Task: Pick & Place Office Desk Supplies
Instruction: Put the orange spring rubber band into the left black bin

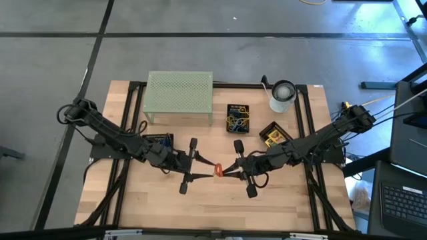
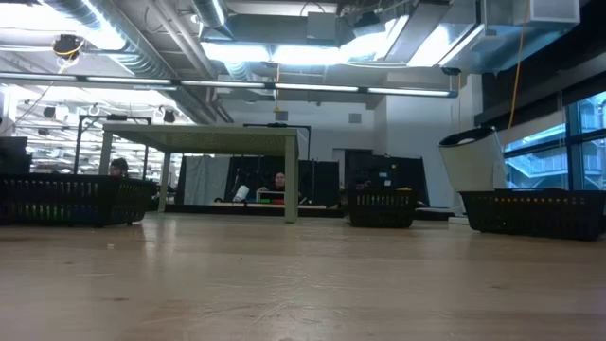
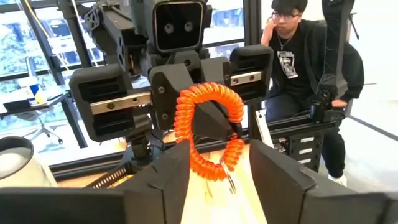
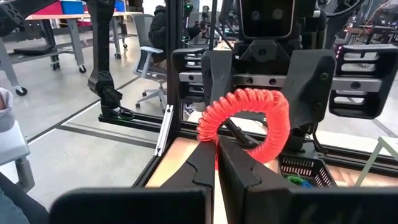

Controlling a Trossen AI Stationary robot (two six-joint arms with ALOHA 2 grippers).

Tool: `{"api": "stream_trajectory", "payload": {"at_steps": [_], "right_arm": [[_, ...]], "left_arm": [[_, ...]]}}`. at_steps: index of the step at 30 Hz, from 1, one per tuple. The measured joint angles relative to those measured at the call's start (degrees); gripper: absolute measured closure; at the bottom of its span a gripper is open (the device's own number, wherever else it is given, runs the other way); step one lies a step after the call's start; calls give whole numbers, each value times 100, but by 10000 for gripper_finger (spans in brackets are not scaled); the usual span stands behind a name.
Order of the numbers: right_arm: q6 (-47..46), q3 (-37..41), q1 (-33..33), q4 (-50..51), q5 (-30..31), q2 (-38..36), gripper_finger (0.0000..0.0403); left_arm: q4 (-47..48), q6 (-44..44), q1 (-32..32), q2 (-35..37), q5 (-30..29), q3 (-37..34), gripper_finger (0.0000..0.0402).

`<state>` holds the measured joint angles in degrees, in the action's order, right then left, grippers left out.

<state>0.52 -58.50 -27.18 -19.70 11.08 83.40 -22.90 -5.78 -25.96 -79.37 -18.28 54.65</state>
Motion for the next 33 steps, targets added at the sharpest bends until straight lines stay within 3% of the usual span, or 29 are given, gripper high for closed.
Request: {"api": "stream_trajectory", "payload": {"at_steps": [10,19,22,26,33], "right_arm": [[447,0,0,0,-467,2,395],[464,0,98,0,-296,2,395],[463,0,137,0,-296,2,395],[365,0,149,0,-296,4,395],[232,0,149,0,-298,4,395]], "left_arm": [[1,3,34,0,-373,0,214],[-285,204,186,-100,742,0,218],[-456,204,188,-191,814,0,226],[-454,160,186,-216,616,0,256],[-474,160,186,-216,599,0,366]]}}
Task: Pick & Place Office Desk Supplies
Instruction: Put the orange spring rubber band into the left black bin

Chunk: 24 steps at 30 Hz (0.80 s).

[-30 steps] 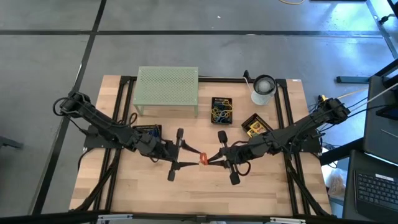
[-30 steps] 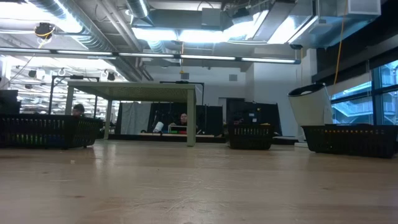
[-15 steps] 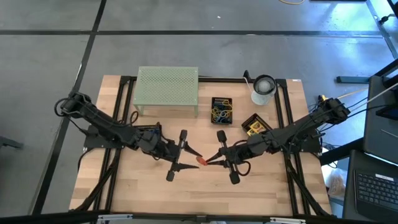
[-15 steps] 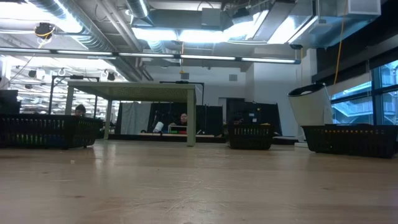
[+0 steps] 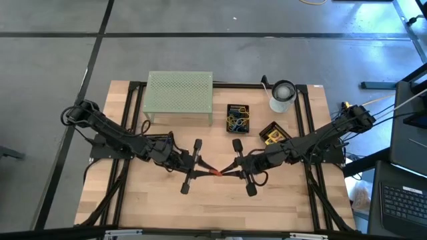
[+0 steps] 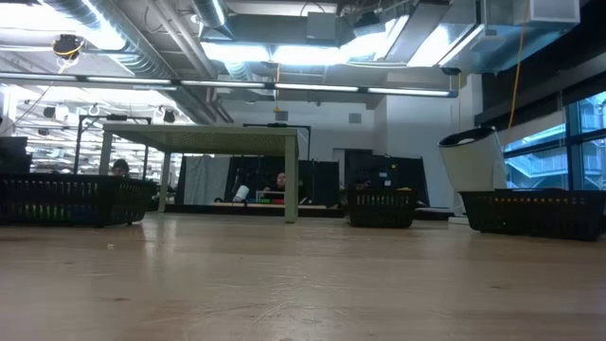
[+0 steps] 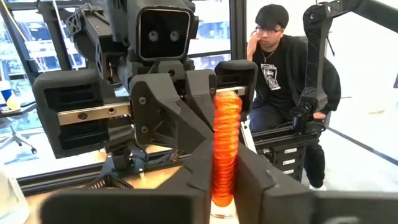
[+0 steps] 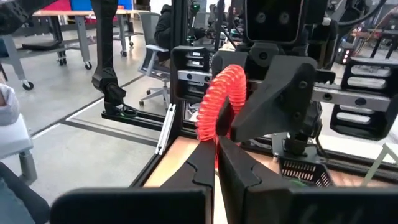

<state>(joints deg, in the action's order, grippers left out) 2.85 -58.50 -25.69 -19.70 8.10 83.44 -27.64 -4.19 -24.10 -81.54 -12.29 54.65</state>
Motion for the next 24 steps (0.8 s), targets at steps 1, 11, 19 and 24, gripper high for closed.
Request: {"api": "stream_trajectory", "payload": {"at_steps": [1,11,19,24], "right_arm": [[-79,0,0,0,1,0,395],[-773,0,51,4,-1,0,329],[-1422,2,171,1263,6,-406,212],[-1904,2,175,2231,179,-777,171]], "left_arm": [[12,3,0,0,0,0,378],[42,42,-22,0,-26,0,381],[615,375,-22,81,-280,0,382],[1841,878,-22,446,-918,0,382]]}}
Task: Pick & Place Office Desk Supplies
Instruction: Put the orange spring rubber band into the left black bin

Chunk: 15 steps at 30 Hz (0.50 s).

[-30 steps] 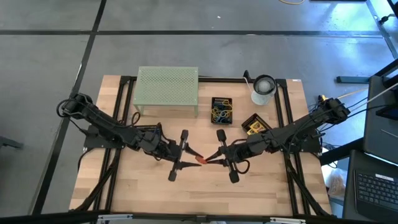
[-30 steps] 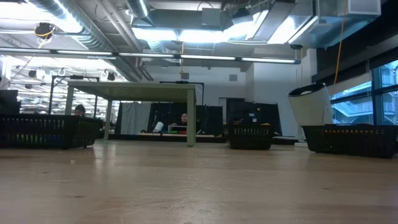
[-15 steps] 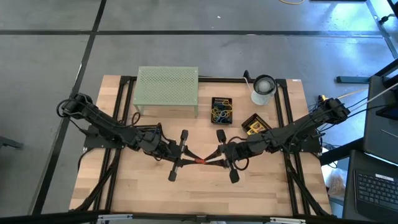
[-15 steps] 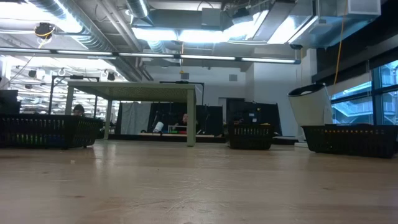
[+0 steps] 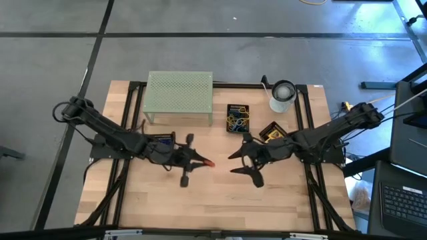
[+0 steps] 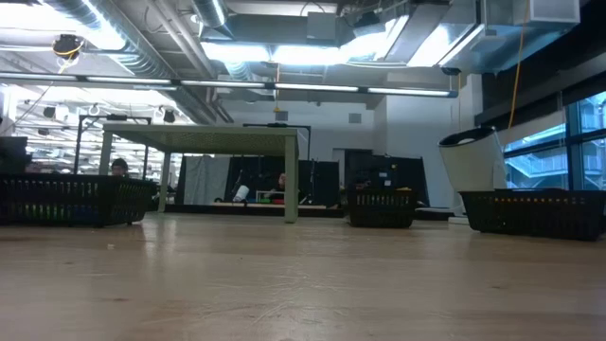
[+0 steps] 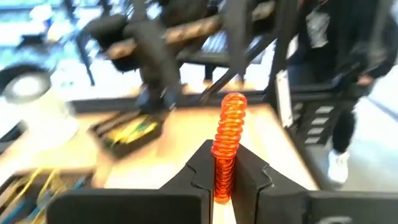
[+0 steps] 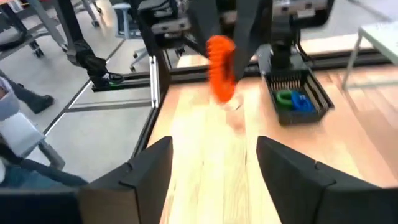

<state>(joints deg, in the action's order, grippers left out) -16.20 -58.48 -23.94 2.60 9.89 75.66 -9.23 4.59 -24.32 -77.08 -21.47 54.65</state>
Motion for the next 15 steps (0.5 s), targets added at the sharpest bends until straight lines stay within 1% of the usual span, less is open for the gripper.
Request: {"api": "stream_trajectory", "payload": {"at_steps": [3,6,9,12,15], "right_arm": [[-223,0,-4,465,-28,-168,162],[-338,0,-4,860,-28,-213,160],[-504,0,-4,987,-26,-218,160],[-629,0,-2,993,10,-206,160],[-944,0,-4,997,311,-204,160]], "left_arm": [[1016,452,0,365,-283,0,382],[2291,1195,0,722,-354,0,382],[3746,2151,-2,1002,-436,0,382],[5410,3276,-2,1170,-543,0,382],[6893,4356,0,1189,-582,-2,382]]}}
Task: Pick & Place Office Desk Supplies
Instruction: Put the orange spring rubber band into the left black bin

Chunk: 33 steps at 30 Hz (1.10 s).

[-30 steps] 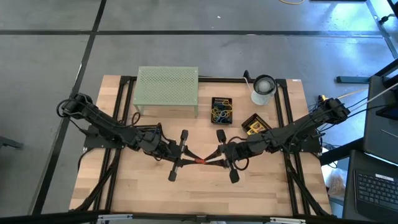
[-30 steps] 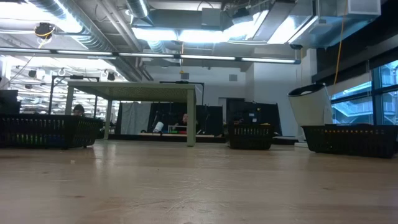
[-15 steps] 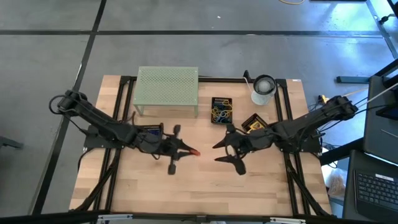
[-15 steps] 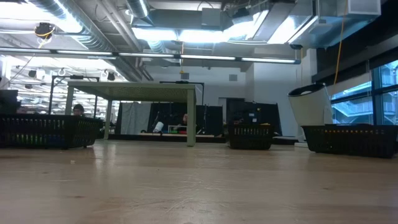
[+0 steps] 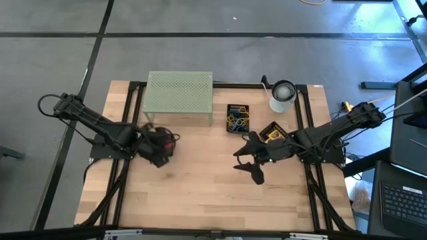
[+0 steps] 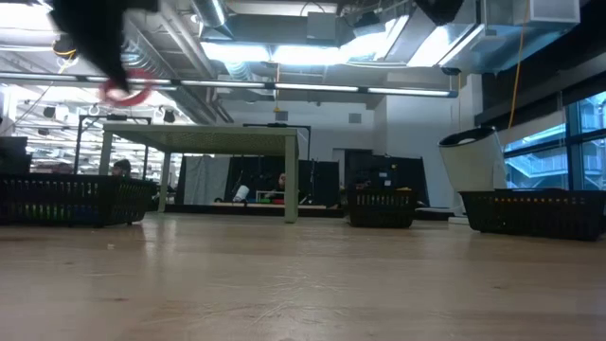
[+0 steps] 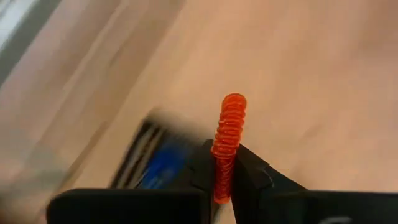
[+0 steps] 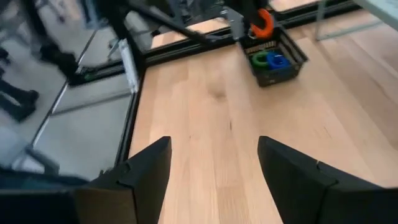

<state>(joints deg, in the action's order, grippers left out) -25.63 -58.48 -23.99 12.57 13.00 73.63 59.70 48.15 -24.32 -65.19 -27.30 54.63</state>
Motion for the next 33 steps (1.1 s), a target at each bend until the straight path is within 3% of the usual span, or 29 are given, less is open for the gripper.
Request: {"api": "stream_trajectory", "payload": {"at_steps": [4,7,28,33], "right_arm": [[-382,0,2,-13,107,0,164],[-388,0,0,-11,109,8,165],[-373,0,0,-10,109,13,165],[-371,0,0,-11,109,13,165]], "left_arm": [[1430,1038,9,-63,71,-1,382],[1901,1420,9,-83,168,-3,382],[1775,2012,48,-196,314,-13,382],[1388,2012,48,-310,329,-493,382]]}}
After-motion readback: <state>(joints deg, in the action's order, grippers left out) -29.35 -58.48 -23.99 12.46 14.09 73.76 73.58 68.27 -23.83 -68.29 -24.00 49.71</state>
